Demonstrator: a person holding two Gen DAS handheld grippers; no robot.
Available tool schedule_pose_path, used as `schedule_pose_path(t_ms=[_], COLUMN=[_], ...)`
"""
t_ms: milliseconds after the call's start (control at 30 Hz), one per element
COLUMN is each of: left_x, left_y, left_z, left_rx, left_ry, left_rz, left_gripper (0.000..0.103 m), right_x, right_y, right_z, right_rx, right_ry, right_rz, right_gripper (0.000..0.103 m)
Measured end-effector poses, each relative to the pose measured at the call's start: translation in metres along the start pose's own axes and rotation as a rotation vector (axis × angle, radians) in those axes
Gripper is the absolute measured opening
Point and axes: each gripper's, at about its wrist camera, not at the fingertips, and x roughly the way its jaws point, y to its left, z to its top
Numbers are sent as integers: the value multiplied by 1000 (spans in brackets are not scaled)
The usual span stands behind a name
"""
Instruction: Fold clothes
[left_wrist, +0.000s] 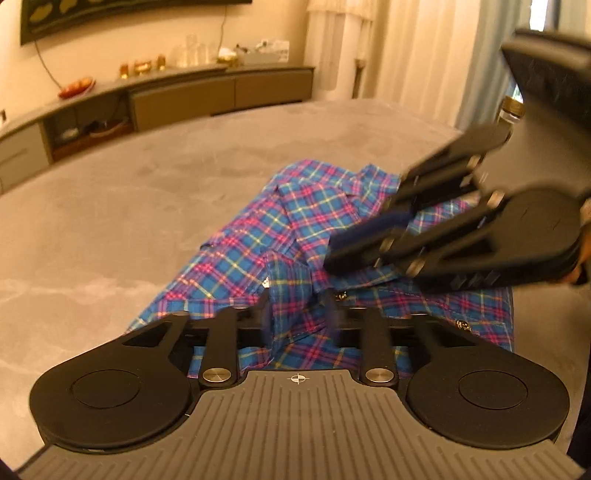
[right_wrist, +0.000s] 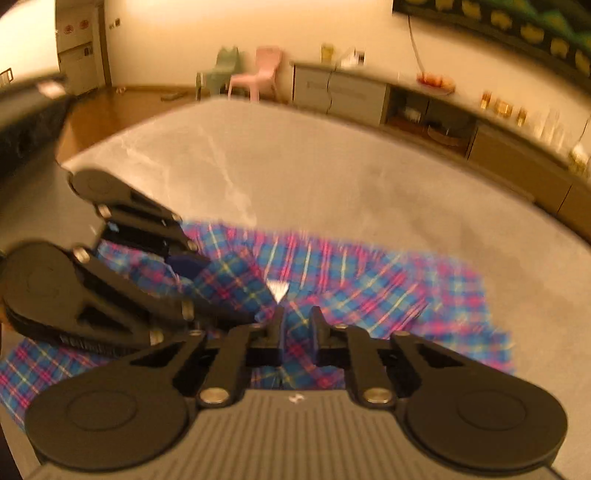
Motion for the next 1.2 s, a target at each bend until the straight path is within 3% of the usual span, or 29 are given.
schedule_pose_path(t_ms=[100,200,433,567,700,767,833,933,1000,1033,1067,1133,1200], left_x=[-6,-15,-28,-23,-20,-20,-18,-10,-4,-2,0,1,1], left_y=[7,15,3,10,1,-7,-17,-35,-46,-52,-57,-65,-69], left_z=[5,11,15,14,13,11,8,-4,-11,-15,-18,-23,-25], left_rx=[-70,-140,-99,-136,-61,-18,41,155,231,269,303,354,379], left_ry=[-40,-82,-142,-122,-91,-96,-82,-29,7,25,35,26,21], left_rz=[40,24,34,60,20,11,0,4,6,7,9,18,24], left_gripper=[0,0,0,0,0,9,9,0,9,12,10,8,11], right_x=[7,10,15,13,5,-3,-10,-3,-4,-5,-11,-26,-43], right_y=[0,6,26,27,22,20,20,21,12,8,2,-10,-14], right_z=[-3,-4,-3,-2,-1,1,2,-3,-1,0,2,7,12], right_rx=[-14,-66,-116,-134,-95,-74,-61,-52,-13,7,30,71,103], right_ry=[31,40,48,38,23,9,6,41,61,70,70,24,-49], right_rz=[-14,-51,-110,-93,-59,-33,5,54,77,87,73,35,75], right_gripper=[9,8,3,3,6,10,10,9,10,16,19,20,20])
